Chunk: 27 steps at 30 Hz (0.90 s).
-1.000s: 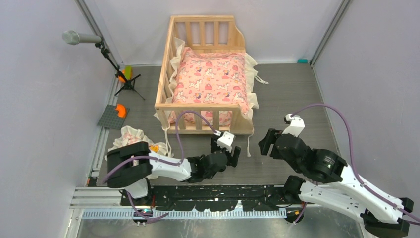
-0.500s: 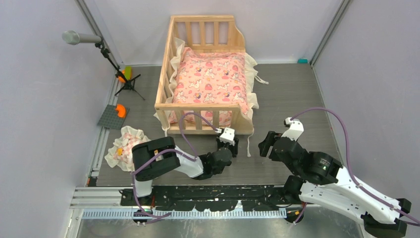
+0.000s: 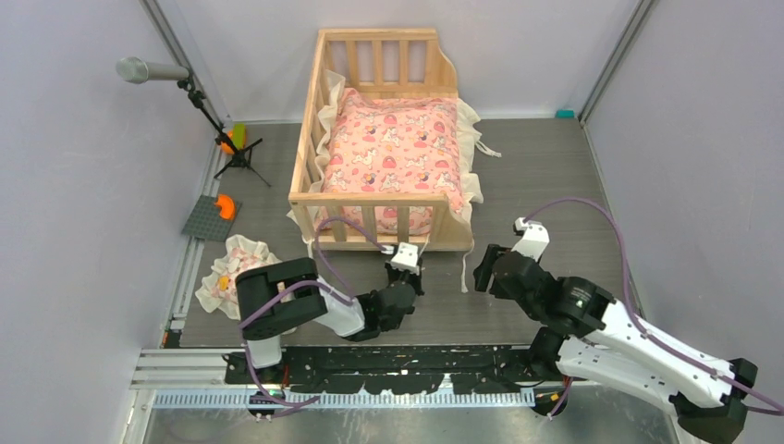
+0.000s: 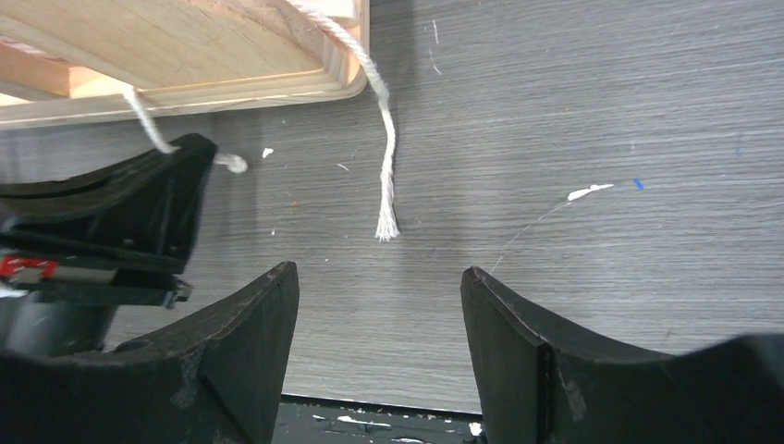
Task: Set up the pet bed
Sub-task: Adjust the bed frame at the center of the board.
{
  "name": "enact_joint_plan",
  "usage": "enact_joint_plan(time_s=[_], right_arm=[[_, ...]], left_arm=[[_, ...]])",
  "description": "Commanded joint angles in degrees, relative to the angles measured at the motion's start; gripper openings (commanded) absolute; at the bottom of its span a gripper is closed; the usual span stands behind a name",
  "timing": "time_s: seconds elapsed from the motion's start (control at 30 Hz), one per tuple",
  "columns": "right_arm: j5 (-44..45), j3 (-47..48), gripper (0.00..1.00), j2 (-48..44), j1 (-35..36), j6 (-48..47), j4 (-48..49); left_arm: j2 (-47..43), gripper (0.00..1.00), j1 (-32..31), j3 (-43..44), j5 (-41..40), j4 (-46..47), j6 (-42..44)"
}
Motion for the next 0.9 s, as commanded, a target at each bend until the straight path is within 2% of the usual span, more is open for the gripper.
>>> enact_joint_plan(time_s=[0.0,0.3,0.5,0.7,0.87], right_arm=[[-4.2,0.0,0.69,5.6,-2.7,-1.4,7.4],[-8.8,-2.8,0.69,8.3,-15.5,-6.7,12.6],[-14.9,-2.4,0.54,11.5,-25.4,-10.0,19.9],[-14.7,3.3,0.53,15.0,-27.0,-14.0,22.6],[-20.1,6.4,0.44,20.3,-27.1,-18.2,24.3]], left_arm=[[-6.1,0.00,2.5,-4.5,-4.5,2.8,-1.8],[-16.1,0.00,8.2,-7.5,-0.1,-6.6,-3.2],[-14.5,0.00,8.2,-5.5,6.7,-8.3,-3.1],[-12.2,0.00,7.3,-2.9,11.9,-8.3,-3.0],[-12.1,0.00,5.0,-1.6,11.7,-8.6,-0.5]])
